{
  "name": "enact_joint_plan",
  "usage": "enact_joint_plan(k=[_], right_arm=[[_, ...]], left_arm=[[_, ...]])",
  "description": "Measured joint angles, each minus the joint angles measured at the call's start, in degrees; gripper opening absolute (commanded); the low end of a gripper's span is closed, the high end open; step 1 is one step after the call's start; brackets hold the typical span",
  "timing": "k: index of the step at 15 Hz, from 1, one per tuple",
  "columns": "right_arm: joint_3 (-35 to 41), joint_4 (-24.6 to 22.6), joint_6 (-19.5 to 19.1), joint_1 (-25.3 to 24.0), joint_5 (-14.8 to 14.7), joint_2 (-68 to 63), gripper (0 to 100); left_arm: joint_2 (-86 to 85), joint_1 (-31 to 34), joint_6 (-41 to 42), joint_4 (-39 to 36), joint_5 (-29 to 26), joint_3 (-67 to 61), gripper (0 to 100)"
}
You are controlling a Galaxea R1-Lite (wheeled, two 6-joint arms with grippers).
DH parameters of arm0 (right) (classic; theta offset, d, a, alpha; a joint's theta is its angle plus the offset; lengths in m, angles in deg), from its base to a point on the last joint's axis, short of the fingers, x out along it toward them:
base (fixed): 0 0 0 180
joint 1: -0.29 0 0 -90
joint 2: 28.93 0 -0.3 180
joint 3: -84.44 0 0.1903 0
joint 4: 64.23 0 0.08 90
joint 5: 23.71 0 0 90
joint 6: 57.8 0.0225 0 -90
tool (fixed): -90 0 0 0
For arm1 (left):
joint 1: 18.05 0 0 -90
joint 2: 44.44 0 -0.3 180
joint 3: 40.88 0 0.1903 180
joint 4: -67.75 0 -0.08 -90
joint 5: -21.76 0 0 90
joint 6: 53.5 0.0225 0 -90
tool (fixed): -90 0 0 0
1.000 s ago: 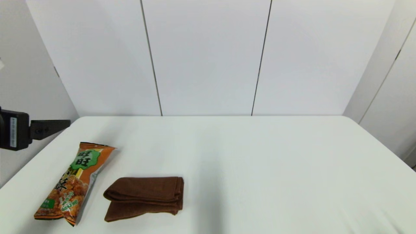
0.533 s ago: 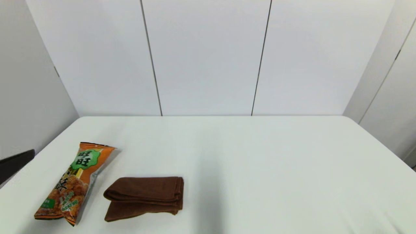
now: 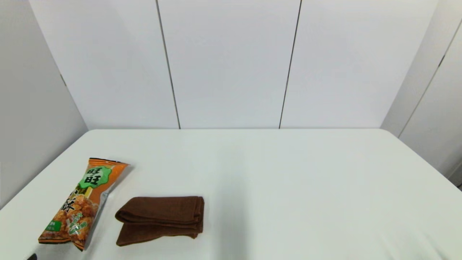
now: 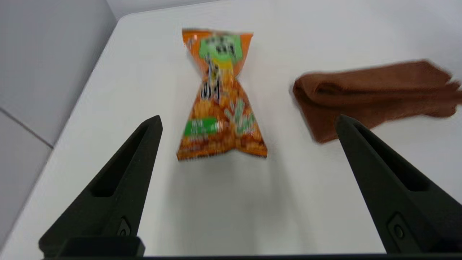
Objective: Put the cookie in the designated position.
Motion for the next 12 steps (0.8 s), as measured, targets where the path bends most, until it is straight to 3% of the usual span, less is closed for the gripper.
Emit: enact_joint_plan(k=[12], right_arm=[[0.00,0.00,0.02,0.00,0.01,0.00,100]], left_arm=[[-16.81,1.51,-2.71,-5.14,-0.26,-13.07,100]])
